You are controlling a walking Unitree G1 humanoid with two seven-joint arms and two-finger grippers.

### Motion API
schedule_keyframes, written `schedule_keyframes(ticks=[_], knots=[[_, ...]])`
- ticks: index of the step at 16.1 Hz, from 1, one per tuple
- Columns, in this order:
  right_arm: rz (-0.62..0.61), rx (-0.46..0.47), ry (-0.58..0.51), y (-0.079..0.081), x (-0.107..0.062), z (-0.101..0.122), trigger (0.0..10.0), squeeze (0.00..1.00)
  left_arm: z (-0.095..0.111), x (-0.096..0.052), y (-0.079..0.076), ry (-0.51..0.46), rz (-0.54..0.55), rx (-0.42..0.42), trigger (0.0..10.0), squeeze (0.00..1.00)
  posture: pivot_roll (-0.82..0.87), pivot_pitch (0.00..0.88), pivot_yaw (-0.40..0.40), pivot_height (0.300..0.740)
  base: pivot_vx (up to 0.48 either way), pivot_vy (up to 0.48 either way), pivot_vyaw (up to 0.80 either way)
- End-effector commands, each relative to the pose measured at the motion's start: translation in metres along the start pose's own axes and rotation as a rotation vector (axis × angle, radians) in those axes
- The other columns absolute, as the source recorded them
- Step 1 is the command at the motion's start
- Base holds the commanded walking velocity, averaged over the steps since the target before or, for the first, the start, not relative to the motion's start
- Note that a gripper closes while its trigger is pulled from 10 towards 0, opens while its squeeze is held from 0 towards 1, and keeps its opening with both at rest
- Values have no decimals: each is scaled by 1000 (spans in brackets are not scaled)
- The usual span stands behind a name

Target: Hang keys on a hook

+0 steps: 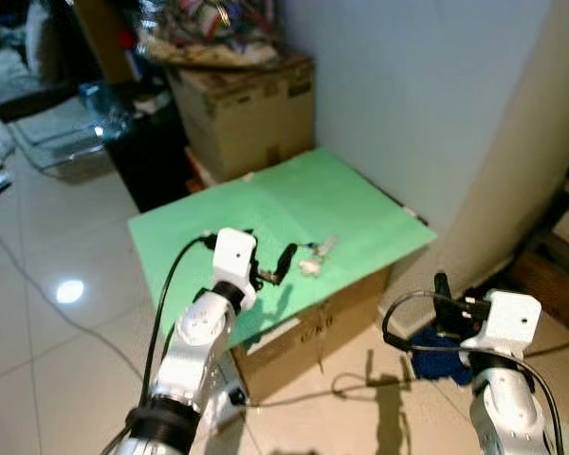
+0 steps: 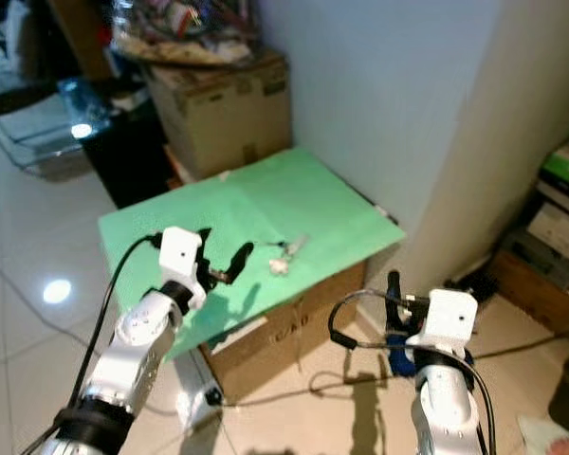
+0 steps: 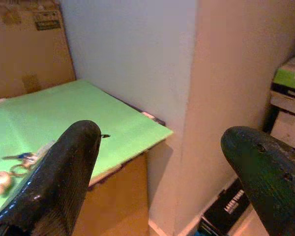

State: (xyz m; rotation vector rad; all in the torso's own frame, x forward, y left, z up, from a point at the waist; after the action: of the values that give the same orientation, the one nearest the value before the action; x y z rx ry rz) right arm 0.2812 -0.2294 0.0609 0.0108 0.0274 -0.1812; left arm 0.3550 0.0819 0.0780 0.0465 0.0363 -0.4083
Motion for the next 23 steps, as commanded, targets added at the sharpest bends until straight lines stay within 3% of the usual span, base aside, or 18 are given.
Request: schedule_keyframes(ticks=[1,7,14,16,19,21,23], knots=[[18,-6,-10,5,2,4,10000,0,-3,1,6,19,31,-6,10000,0,-184,0,68,740,390,-277,0],[41,-14,-4,7,2,4,10000,0,-4,0,8,22,51,-5,10000,0,-185,0,63,740,362,-236,0],[74,-12,11,14,0,2,10000,0,-9,5,11,55,74,23,10000,0,-185,0,64,740,0,0,0],[80,-10,12,17,-1,2,10000,0,-7,18,10,70,64,50,10000,0,-187,0,58,740,0,0,0],[103,-14,18,23,-5,2,10000,0,0,37,4,70,46,18,10000,0,-196,0,50,740,0,0,0],[109,-15,34,22,-14,0,10000,0,6,57,-22,100,-28,-13,10000,0,-214,11,48,740,0,0,0],[116,-1,38,27,-23,2,10000,0,7,68,-32,133,-42,-24,10000,0,-237,67,53,740,0,0,0]])
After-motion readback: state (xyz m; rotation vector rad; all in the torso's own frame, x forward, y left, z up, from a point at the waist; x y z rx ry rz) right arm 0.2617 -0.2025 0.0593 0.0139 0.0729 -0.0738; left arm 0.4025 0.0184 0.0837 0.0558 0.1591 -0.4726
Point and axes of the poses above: a point about 5 cm out from each wrist's last joint towards the gripper, its own x axis pointing out of the wrist towards the gripper, its own z axis along the axis of the wrist's last joint, y = z × x, the point moved 6 cm from there along x, pointing out of the wrist towards the gripper, and after that the axes turned 3 degrees about x, right-handed, at the moved point
